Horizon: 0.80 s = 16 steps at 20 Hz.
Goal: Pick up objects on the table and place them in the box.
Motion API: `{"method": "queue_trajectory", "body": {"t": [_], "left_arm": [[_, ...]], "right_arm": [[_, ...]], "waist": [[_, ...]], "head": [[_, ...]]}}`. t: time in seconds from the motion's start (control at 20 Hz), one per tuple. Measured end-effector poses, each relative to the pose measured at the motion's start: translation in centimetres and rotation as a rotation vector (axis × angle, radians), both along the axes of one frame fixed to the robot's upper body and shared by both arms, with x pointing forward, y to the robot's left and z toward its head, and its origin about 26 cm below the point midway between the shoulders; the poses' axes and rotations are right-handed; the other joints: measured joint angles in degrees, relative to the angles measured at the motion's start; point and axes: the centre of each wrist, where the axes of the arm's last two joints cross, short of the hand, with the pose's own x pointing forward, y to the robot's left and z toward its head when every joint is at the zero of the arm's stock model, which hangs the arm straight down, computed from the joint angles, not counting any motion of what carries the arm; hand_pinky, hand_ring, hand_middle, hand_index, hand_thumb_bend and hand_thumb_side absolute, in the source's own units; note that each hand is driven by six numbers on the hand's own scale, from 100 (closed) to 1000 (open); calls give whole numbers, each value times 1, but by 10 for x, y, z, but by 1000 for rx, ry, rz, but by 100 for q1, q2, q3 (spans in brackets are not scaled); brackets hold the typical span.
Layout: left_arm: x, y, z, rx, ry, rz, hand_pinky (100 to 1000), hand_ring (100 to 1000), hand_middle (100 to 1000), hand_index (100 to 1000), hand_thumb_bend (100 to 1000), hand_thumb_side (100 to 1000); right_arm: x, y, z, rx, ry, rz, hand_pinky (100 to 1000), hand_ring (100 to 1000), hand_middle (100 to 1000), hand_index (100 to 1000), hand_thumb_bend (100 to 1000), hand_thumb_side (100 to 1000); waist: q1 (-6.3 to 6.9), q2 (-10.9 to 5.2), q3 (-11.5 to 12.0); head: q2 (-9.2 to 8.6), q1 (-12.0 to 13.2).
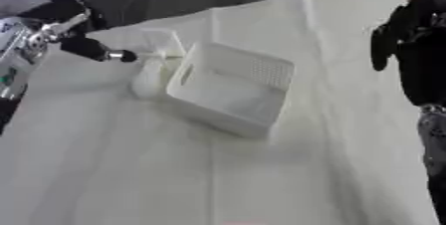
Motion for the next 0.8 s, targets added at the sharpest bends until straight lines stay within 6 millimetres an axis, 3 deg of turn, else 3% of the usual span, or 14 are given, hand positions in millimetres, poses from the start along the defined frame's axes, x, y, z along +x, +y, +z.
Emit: {"method": "queue_trajectory", "body": {"t": [0.8], "left_arm": [[12, -36, -10, -36, -34, -62, 298, 496, 621, 743, 935, 829]], "right_arm": [[0, 2, 0, -11, 7, 12, 247, 412, 512, 715, 100, 835]], "waist": [[13, 31, -159]], "head": [[0, -51]]}}
